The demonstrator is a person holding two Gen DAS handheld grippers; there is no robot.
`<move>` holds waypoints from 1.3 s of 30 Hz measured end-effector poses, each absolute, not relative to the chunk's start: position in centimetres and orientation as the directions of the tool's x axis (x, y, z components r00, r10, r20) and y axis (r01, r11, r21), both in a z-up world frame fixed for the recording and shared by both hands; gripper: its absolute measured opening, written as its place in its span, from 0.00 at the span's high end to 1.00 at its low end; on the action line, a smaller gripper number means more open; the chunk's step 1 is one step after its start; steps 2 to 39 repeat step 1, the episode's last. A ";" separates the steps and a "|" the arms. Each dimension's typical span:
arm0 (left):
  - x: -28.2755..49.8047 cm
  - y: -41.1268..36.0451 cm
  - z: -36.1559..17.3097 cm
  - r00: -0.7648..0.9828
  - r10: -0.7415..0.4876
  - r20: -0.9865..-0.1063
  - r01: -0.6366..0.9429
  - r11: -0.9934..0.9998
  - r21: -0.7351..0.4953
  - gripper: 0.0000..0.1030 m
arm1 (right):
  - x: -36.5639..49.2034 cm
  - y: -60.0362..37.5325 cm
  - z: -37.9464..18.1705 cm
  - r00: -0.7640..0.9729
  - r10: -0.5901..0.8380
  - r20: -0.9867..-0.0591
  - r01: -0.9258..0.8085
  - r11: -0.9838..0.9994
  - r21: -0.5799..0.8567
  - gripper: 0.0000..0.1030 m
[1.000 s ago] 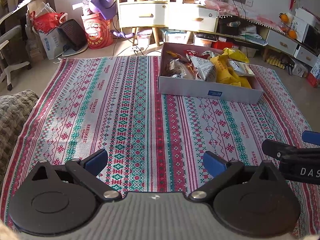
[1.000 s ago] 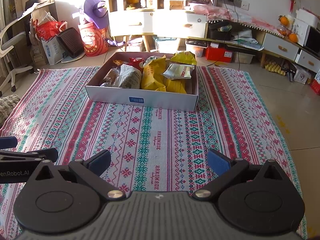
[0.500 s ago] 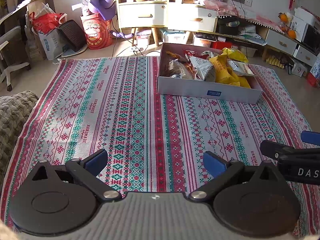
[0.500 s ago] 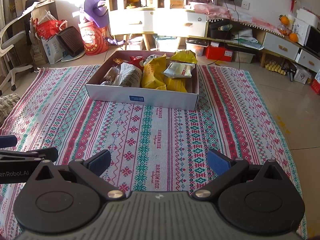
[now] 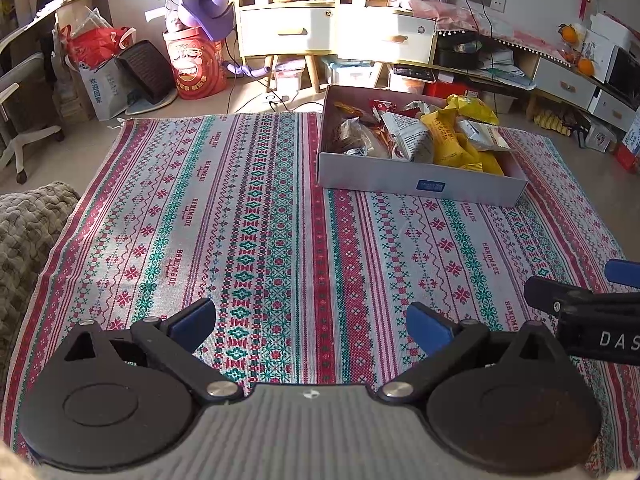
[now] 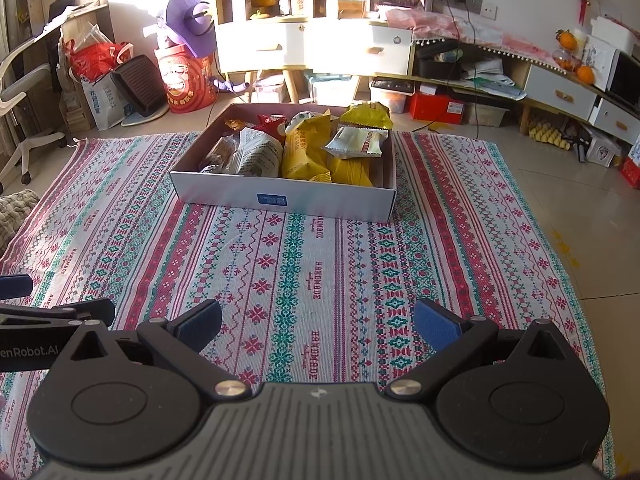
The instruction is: Organize snacks
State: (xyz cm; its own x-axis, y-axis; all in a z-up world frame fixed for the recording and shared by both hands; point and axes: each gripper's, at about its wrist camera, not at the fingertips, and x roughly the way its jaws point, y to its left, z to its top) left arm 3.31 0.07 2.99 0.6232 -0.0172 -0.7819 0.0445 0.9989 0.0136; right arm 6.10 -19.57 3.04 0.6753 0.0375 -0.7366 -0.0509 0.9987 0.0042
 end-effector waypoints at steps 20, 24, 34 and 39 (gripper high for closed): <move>3.3 0.2 3.0 0.621 -0.012 -0.784 0.038 0.999 0.015 0.00 | 6.2 -19.5 3.0 0.675 0.034 -0.737 -0.048 0.999 0.002 0.01; 3.3 0.2 3.0 0.621 -0.012 -0.784 0.038 0.999 0.015 0.00 | 6.2 -19.5 3.0 0.675 0.034 -0.737 -0.048 0.999 0.002 0.01; 3.3 0.2 3.0 0.621 -0.012 -0.784 0.038 0.999 0.015 0.00 | 6.2 -19.5 3.0 0.675 0.034 -0.737 -0.048 0.999 0.002 0.01; 3.3 0.2 3.0 0.621 -0.012 -0.784 0.038 0.999 0.015 0.00 | 6.2 -19.5 3.0 0.675 0.034 -0.737 -0.048 0.999 0.002 0.01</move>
